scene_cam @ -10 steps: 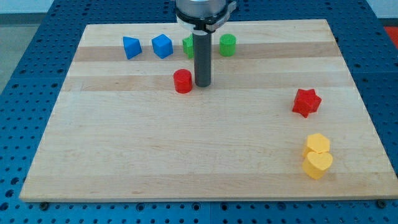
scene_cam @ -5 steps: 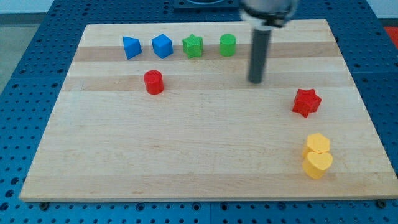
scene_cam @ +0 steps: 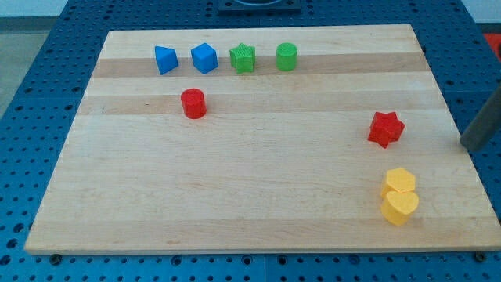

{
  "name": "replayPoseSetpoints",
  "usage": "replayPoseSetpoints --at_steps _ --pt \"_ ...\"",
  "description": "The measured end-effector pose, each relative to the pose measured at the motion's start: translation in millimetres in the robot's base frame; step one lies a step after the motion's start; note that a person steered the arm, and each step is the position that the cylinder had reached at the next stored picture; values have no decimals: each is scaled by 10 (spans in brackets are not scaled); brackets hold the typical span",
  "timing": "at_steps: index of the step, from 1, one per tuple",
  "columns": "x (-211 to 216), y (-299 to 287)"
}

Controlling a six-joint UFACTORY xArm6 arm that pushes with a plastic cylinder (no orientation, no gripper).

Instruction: Place the red blocks parallel to each other

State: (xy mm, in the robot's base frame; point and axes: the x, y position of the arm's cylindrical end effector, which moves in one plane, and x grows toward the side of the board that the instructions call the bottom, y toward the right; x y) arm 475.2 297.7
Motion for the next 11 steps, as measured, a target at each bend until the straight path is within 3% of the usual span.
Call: replayPoseSetpoints --at_steps 2,8,11 --pt "-176 -774" --pt "-108 -2828" --pt "-186 -3088"
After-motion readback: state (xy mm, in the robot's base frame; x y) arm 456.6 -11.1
